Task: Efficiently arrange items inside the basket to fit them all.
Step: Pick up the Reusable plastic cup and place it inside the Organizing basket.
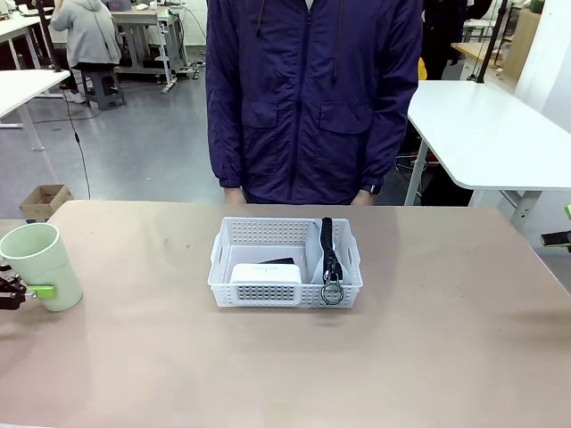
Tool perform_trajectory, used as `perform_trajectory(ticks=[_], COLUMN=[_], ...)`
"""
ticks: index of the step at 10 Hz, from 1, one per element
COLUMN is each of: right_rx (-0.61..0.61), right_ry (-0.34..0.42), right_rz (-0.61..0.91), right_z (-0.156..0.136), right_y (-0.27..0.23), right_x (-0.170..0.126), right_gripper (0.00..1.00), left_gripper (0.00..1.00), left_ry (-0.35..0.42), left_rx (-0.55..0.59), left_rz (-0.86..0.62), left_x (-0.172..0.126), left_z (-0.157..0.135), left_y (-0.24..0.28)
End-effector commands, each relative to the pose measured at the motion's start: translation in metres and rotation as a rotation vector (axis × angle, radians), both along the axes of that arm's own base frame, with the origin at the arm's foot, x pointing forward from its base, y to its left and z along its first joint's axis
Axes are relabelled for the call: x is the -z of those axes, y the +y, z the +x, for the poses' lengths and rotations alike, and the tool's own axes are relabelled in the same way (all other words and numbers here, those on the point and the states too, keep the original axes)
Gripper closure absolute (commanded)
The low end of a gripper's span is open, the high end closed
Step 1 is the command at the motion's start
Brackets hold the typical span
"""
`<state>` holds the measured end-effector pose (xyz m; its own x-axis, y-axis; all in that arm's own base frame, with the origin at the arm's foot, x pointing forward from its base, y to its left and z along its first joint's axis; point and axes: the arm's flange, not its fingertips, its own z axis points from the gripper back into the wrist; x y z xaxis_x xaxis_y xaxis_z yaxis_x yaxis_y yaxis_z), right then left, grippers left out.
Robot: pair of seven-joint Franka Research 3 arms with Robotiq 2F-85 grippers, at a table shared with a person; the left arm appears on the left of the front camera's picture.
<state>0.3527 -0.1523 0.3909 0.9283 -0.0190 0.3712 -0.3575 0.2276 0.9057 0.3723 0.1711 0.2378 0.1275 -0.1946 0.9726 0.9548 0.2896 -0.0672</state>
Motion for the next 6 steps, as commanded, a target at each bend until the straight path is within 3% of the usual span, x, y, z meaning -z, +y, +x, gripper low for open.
perform_trajectory(ticks=[1,6], right_rx=[-0.008,-0.008], right_ry=[-0.009,-0.009], right_rz=[0.001,0.001], right_z=[-0.0031,-0.0031], right_y=[0.0006,0.0006], right_x=[-0.0012,-0.0012], right_gripper=[0.0,0.0], left_gripper=[0.0,0.0], left_ry=[0.019,0.004], left_rx=[0.024,-0.014], left_rz=[-0.087,-0.106], left_x=[0.0083,0.0033], left_z=[-0.0055,-0.0022], left_y=[0.0041,0.0042])
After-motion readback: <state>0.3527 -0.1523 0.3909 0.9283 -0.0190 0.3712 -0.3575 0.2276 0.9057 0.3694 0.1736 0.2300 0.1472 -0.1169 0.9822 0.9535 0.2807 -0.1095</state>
